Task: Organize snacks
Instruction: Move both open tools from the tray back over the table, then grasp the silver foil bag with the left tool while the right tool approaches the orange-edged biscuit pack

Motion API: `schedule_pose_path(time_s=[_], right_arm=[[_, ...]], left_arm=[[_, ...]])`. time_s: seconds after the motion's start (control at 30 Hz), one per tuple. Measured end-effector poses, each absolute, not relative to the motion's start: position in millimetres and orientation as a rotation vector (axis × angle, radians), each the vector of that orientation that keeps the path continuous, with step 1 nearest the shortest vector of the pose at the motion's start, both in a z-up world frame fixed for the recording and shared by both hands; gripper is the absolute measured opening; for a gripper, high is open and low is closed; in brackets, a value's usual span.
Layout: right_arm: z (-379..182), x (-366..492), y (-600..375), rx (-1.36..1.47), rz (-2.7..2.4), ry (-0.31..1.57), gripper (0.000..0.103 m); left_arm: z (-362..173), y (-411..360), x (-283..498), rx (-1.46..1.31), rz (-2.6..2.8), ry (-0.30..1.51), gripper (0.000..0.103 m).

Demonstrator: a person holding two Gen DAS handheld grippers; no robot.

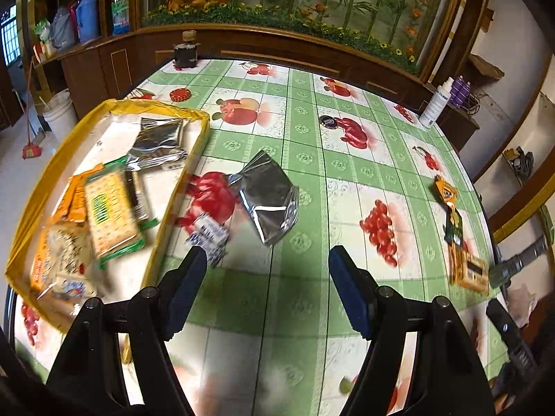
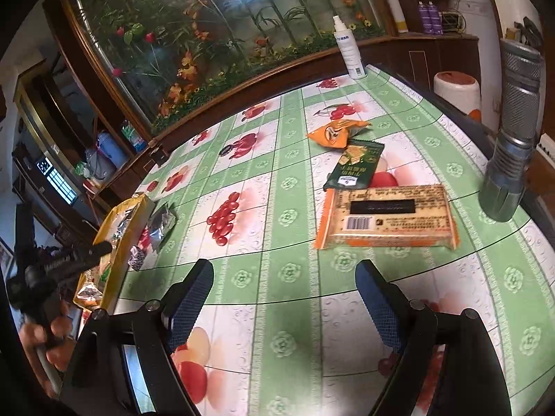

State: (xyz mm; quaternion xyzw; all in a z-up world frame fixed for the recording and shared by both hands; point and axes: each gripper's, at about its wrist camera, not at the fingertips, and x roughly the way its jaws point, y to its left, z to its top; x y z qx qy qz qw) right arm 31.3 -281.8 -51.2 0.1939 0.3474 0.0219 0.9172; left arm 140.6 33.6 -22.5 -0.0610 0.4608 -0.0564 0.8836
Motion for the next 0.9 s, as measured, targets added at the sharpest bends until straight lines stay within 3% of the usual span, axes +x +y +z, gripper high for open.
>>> schedule_pose_path(time_s=[0.37, 0.9], right_arm=[[-44, 55, -308, 0.196, 0.008, 0.711, 0.086], [-74, 124, -318, 0.090, 0.120, 0.848, 0.087]], left_arm=[[-55, 30, 206, -0.245, -0.051, 1.066, 0.072], [-89, -9, 252, -0.052, -0.007, 1.157, 0.074]])
